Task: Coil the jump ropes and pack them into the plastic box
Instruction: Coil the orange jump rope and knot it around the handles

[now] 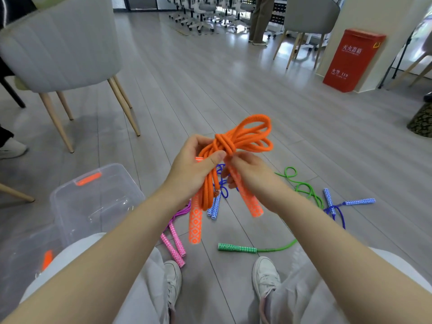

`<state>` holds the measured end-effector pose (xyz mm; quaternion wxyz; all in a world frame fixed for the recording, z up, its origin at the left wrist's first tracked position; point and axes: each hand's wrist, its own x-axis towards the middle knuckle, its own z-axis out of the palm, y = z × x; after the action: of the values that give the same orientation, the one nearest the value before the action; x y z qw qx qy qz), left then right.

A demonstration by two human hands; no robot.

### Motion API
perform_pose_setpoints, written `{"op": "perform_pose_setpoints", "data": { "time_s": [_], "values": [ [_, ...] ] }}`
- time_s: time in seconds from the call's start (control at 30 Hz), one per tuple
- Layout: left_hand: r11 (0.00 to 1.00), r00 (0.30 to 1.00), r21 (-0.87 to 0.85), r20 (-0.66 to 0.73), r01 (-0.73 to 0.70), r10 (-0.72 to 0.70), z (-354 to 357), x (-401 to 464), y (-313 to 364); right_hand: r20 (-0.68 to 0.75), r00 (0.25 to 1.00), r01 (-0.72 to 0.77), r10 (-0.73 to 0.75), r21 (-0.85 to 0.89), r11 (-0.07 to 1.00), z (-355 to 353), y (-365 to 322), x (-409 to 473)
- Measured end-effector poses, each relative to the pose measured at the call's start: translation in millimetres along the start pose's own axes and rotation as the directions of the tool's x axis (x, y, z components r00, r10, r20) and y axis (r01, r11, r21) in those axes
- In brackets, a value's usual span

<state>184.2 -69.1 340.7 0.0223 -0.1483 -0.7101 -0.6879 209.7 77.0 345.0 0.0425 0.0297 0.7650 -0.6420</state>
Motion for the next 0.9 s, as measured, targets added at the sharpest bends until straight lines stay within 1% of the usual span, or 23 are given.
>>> {"op": "perform_pose_setpoints", "data": {
  "time_s": [0.07,0.13,0.2,0.23,0.27,0.37,0.43,0.5,0.57,0.67,0.73,0.8,0.83,0.87,0.9],
  "values": [
    [0.992,0.995,0.121,-0.088,-0.041,0.052,0.3,2.0,-4.2,0.017,1.000,-0.002,0.004,-0.104,0.995,8.6,7.5,-3.4],
    [0.985,0.988,0.166,-0.133,-0.051,0.074,1.5,2.9,-7.3,-0.008,0.998,0.061,-0.063,-0.171,0.983,15.0,10.7,-7.8],
    [0.991,0.980,0.126,-0.192,-0.033,0.057,3.4,4.5,-10.1,-0.063,0.986,0.141,-0.154,-0.172,0.975,19.3,9.5,-10.7],
    [0.997,0.973,0.075,-0.227,-0.015,0.032,4.0,5.5,-11.2,-0.079,0.981,0.162,-0.179,-0.187,0.969,20.6,9.1,-10.7],
    [1.000,0.966,0.015,-0.259,0.003,0.001,4.2,6.7,-12.5,-0.064,0.982,0.161,-0.178,-0.213,0.964,22.1,8.0,-10.7],
    [0.991,0.935,-0.125,-0.343,0.053,-0.093,2.9,9.3,-20.6,0.146,0.981,0.158,-0.127,-0.218,0.963,28.6,5.8,-16.3],
    [0.978,0.914,-0.173,-0.366,0.118,-0.175,2.6,10.5,-25.5,0.210,0.968,0.203,-0.139,-0.321,0.925,30.5,6.2,-20.8],
    [0.961,0.909,-0.222,-0.344,0.165,-0.235,3.4,11.1,-25.8,0.196,0.964,0.246,-0.178,-0.413,0.877,32.3,9.8,-22.9],
    [0.961,0.921,-0.220,-0.312,0.170,-0.234,3.8,11.4,-23.1,0.132,0.962,0.271,-0.237,-0.418,0.867,36.3,13.4,-23.4],
    [0.974,0.952,-0.165,-0.240,0.152,-0.189,4.5,9.9,-18.3,0.014,0.952,0.281,-0.304,-0.428,0.859,42.3,18.6,-18.2],
    [0.963,0.963,-0.217,-0.179,0.161,-0.201,3.9,11.4,-15.5,-0.057,0.952,0.251,-0.302,-0.423,0.871,40.5,18.3,-14.2],
    [0.909,0.954,-0.354,-0.116,0.222,-0.278,0.4,14.6,-9.1,-0.113,0.956,0.199,-0.271,-0.429,0.881,32.4,14.7,-12.1],
    [0.858,0.940,-0.436,-0.072,0.271,-0.333,-2.5,15.7,-5.4,-0.126,0.956,0.187,-0.265,-0.437,0.880,27.3,13.0,-11.4],
    [0.803,0.922,-0.493,-0.006,0.335,-0.388,-6.6,16.5,-2.2,-0.123,0.955,0.186,-0.269,-0.457,0.870,22.3,11.5,-10.9],
    [0.759,0.899,-0.509,0.076,0.406,-0.430,-10.7,15.4,3.9,-0.105,0.954,0.195,-0.280,-0.490,0.850,17.9,9.3,-11.4]
  ]
}}
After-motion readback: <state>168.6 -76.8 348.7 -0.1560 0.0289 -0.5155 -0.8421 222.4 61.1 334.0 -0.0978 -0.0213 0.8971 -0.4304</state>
